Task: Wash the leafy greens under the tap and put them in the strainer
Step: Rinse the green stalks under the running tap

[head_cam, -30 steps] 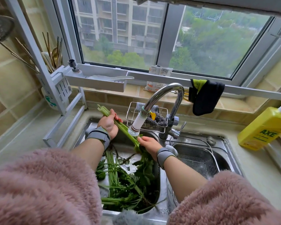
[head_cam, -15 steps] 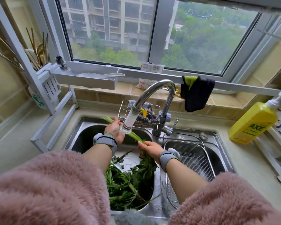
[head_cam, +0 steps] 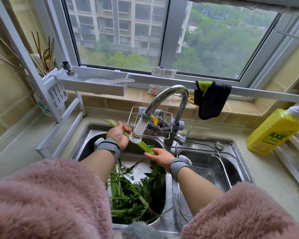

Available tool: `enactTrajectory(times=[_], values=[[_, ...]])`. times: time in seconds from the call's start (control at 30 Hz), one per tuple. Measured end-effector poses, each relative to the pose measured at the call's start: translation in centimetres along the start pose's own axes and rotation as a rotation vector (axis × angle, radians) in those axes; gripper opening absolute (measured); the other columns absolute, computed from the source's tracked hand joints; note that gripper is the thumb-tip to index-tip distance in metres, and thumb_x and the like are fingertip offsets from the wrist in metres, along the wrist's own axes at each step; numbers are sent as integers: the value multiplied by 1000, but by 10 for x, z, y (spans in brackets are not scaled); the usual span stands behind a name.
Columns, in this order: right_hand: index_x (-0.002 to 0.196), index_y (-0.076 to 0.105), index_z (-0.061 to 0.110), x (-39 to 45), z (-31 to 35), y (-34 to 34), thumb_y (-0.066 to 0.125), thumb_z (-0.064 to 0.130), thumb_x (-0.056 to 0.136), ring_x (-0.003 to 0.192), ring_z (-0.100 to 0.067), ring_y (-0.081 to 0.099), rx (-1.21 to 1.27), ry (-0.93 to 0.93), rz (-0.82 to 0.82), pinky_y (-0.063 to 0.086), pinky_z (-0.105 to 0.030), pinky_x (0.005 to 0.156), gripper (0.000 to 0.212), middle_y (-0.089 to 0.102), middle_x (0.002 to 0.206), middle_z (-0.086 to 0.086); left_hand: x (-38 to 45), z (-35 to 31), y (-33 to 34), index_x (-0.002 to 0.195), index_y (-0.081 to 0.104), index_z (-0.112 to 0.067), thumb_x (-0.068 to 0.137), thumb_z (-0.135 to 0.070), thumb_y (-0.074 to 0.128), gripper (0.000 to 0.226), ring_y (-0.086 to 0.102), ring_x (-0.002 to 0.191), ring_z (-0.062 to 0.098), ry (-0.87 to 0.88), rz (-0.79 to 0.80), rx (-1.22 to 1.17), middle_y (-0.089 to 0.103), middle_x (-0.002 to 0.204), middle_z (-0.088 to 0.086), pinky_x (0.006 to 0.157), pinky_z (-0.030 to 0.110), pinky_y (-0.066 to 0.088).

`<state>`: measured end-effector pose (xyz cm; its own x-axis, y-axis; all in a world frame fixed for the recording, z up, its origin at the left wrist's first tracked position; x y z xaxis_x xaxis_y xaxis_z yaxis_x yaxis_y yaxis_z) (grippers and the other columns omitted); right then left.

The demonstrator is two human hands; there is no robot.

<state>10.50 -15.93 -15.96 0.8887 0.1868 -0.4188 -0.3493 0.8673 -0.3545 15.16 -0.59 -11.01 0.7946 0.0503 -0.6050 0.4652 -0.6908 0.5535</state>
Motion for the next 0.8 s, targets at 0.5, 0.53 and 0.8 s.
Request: enactTrajectory(times=[0.5,0.53,0.8], values=[[102,61,8,16,53,30,43,22,99,70,-15,54,-114,-129,22,41,-27,72,23,56,71,4,-15,-98,-4,66,36,-13,102,-22,34,38,31,54,14,318,66,111,31,58,1,61,29,40],[98,60,13,15,51,30,44,19,98,65,-13,54,-55,-130,13,42,-26,71,18,57,69,4,-17,-98,-3,66,36,-13,102,-22,34,37,31,54,14,324,72,109,31,57,1,62,30,41],[97,62,24,11,50,30,51,32,95,75,-14,60,2,-138,14,47,-31,83,13,65,90,-1,-21,-102,15,66,37,-13,102,-24,34,38,33,54,13,335,144,134,35,53,-1,62,29,41]])
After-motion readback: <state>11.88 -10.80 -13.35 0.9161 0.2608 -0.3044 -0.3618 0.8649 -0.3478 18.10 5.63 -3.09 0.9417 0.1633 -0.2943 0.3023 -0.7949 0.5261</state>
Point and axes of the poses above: each hand's wrist, its own x-axis towards the middle knuckle, its own y-axis out of the palm, z = x × y, the point moved 10 cm from there along x, towards the middle knuckle
